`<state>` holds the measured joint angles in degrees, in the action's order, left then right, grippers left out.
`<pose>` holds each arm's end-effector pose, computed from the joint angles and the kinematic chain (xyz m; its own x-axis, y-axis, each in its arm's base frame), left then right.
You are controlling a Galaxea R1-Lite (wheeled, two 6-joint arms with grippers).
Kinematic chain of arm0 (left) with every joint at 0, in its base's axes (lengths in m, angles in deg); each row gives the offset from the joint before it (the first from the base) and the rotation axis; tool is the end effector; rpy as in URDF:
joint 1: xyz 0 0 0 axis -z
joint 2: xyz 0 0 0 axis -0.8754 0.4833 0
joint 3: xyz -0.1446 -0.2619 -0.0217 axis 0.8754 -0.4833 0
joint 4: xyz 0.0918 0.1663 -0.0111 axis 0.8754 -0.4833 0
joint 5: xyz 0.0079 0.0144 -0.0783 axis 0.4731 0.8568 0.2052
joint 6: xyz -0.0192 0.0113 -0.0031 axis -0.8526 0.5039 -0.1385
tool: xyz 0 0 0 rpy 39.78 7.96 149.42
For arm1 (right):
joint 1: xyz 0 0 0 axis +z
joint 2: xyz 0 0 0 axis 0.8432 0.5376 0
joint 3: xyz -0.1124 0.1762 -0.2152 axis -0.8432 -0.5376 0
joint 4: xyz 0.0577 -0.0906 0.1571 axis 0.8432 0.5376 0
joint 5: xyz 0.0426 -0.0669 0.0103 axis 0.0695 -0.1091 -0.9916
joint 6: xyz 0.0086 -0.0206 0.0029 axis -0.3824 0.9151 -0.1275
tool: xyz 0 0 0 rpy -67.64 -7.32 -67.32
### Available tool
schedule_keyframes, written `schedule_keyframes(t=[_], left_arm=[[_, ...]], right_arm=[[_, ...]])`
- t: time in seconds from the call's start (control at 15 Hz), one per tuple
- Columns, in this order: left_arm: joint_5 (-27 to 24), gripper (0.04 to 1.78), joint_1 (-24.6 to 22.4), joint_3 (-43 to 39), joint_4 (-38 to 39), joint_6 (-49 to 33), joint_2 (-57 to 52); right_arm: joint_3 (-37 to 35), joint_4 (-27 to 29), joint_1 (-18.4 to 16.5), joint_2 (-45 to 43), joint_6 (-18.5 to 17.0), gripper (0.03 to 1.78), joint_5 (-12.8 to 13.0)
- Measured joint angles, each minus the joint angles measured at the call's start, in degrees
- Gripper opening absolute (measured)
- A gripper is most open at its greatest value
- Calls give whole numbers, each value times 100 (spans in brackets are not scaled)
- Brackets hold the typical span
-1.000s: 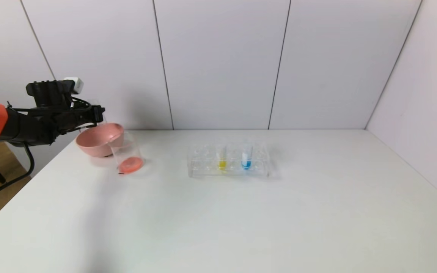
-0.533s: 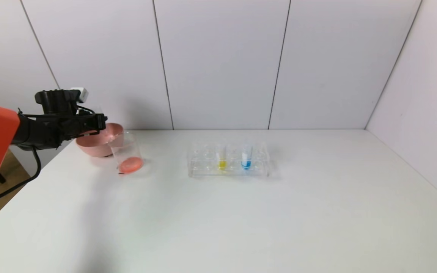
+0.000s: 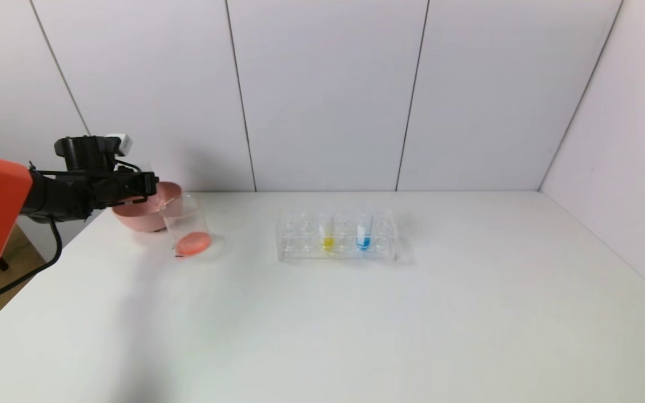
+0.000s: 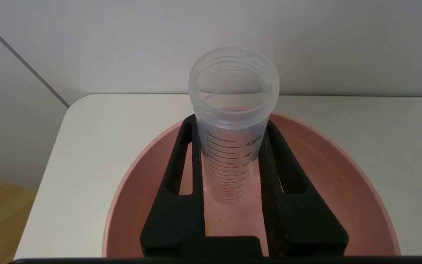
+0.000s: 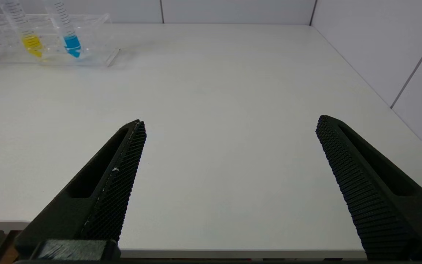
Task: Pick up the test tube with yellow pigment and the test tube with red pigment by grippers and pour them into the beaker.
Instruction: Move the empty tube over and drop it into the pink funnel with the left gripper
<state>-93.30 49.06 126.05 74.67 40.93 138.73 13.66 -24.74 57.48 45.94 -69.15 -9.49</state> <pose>0.4815 0.0982 0.1327 0.9620 0.0025 -0.2730 -0.0055 0.9999 -0.0104 -0.0228 -0.0003 0.0758 1.0000 -0.0046 -0.0019 0.0046 1.0000 0.0042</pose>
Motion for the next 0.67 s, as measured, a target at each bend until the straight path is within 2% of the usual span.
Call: schedule_keyframes(t=[0.47, 0.67], left_arm=[[26, 45, -4, -41, -218, 94, 6], [116, 59, -1, 4, -382, 127, -7]], right_arm=[[0, 0, 0, 0, -2, 170, -2], [0, 0, 0, 0, -2, 170, 0]])
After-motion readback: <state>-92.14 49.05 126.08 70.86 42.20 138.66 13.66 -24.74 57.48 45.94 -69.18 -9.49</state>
